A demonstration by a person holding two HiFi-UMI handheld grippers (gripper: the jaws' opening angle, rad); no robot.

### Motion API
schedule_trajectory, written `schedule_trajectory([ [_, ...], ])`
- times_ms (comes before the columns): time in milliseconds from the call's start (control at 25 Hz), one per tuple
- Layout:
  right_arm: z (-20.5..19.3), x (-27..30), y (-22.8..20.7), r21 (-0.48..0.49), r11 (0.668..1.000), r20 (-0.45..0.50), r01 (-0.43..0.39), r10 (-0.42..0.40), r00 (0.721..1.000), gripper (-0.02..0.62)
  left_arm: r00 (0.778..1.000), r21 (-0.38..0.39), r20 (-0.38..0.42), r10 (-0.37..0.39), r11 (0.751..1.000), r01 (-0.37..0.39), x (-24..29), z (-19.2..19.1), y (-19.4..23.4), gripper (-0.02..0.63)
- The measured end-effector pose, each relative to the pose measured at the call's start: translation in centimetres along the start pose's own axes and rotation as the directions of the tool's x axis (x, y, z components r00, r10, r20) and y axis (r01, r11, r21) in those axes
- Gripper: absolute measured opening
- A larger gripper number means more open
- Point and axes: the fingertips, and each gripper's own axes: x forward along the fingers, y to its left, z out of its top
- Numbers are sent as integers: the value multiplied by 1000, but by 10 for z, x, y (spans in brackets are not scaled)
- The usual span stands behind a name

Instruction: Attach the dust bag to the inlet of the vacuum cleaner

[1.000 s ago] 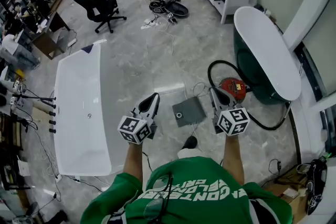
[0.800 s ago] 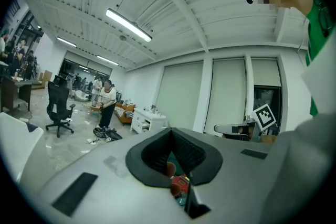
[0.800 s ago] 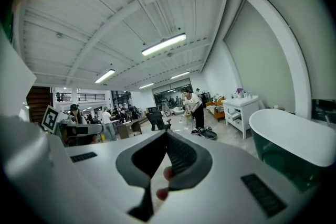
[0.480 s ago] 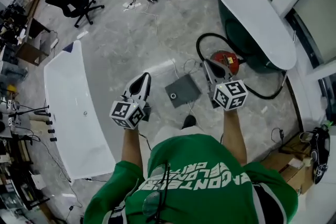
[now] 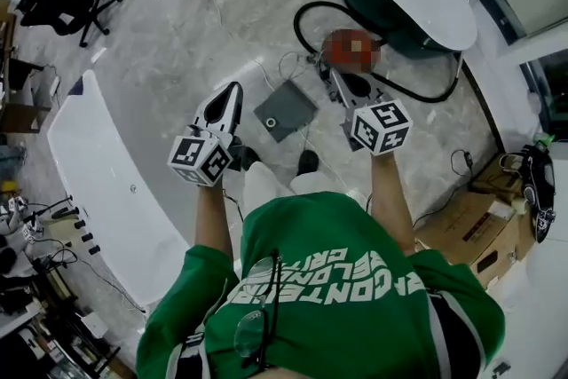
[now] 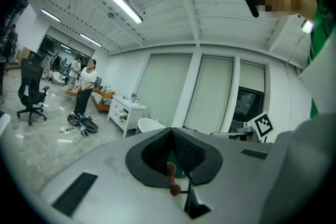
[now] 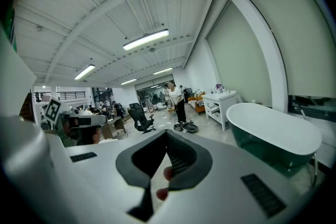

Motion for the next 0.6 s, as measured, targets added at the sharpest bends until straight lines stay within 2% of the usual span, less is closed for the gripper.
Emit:
schedule_trajectory([
  [280, -23, 13, -23, 51, 994, -32, 101, -100, 994, 6, 991, -3, -87, -100, 995, 100, 28, -20, 16, -5],
  [600, -36, 54, -10, 53, 984, -92, 169, -164, 982, 6, 971, -18, -161, -176, 984, 176, 34, -28, 70, -5],
])
